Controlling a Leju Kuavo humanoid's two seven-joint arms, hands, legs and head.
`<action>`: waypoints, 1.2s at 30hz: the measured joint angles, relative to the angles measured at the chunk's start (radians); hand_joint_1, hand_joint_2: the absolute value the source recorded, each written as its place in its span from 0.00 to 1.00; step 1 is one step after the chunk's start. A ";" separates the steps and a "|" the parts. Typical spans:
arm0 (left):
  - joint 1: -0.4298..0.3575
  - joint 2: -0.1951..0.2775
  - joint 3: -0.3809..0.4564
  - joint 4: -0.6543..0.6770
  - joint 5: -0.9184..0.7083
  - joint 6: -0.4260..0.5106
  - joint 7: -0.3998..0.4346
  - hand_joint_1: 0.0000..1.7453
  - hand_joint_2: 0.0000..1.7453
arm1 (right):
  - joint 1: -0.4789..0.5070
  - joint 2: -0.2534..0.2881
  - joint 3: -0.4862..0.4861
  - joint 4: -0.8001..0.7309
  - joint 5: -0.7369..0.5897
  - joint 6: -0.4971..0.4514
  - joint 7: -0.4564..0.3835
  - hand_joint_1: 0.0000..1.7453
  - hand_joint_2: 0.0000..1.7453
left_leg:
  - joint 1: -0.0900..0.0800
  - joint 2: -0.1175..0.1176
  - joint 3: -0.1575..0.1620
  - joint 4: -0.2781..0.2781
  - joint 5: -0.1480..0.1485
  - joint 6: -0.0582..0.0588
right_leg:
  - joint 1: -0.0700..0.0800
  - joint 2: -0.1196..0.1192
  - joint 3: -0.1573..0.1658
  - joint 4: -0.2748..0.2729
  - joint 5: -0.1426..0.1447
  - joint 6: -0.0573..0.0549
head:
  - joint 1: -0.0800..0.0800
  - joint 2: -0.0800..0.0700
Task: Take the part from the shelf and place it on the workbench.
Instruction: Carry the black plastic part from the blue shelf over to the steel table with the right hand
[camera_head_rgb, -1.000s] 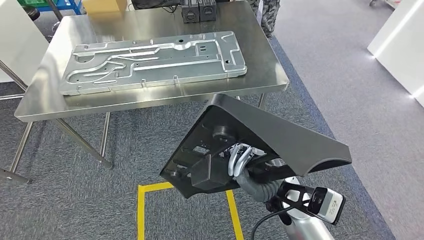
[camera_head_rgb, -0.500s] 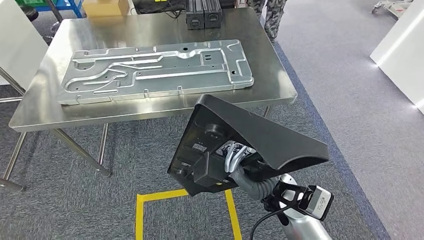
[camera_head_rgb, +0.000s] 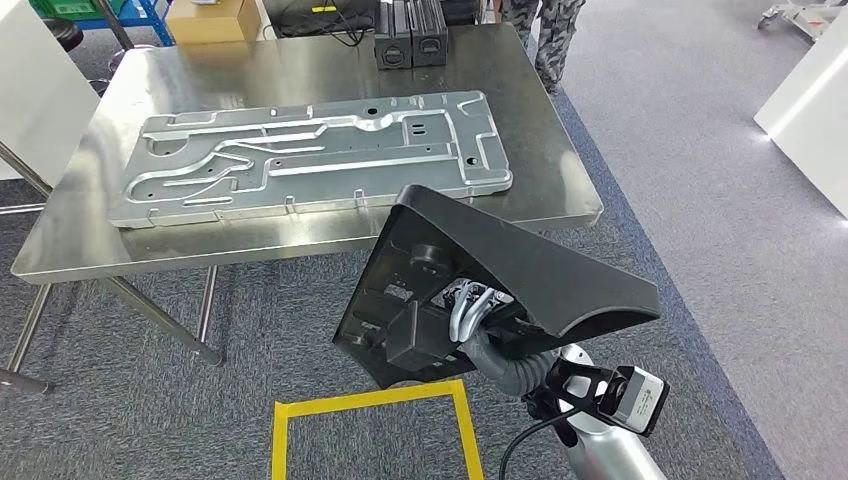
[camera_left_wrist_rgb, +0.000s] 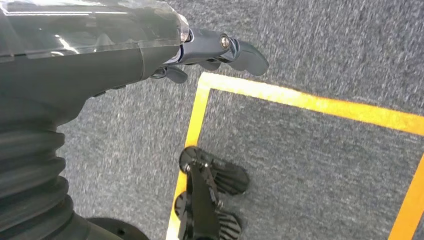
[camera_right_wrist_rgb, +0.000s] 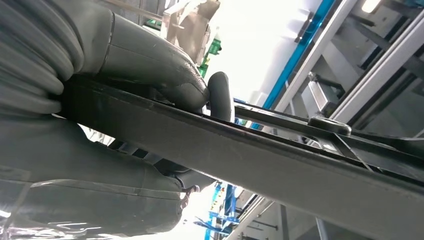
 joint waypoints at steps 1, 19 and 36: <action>0.000 -0.001 0.000 0.000 0.000 0.000 0.000 0.00 1.00 | -0.001 0.000 0.000 -0.001 -0.001 0.004 0.000 0.98 1.00 | 0.001 0.002 -0.010 0.026 -0.014 -0.005 | -0.002 -0.001 0.007 -0.004 -0.002 -0.006 | 0.000 0.000; 0.001 -0.004 0.000 0.000 -0.007 0.000 -0.004 0.00 1.00 | -0.007 0.000 0.000 -0.006 -0.003 0.009 0.000 0.98 1.00 | 0.003 0.010 -0.032 -0.018 0.050 0.036 | 0.001 -0.001 -0.030 0.193 -0.156 0.032 | 0.000 0.000; -0.003 0.003 -0.004 -0.002 -0.022 -0.011 -0.004 0.00 1.00 | 0.000 -0.006 -0.009 -0.058 -0.025 -0.006 0.003 0.98 1.00 | 0.007 0.009 -0.141 0.277 -0.104 -0.020 | -0.002 0.000 0.064 -0.016 -0.039 -0.016 | 0.000 0.000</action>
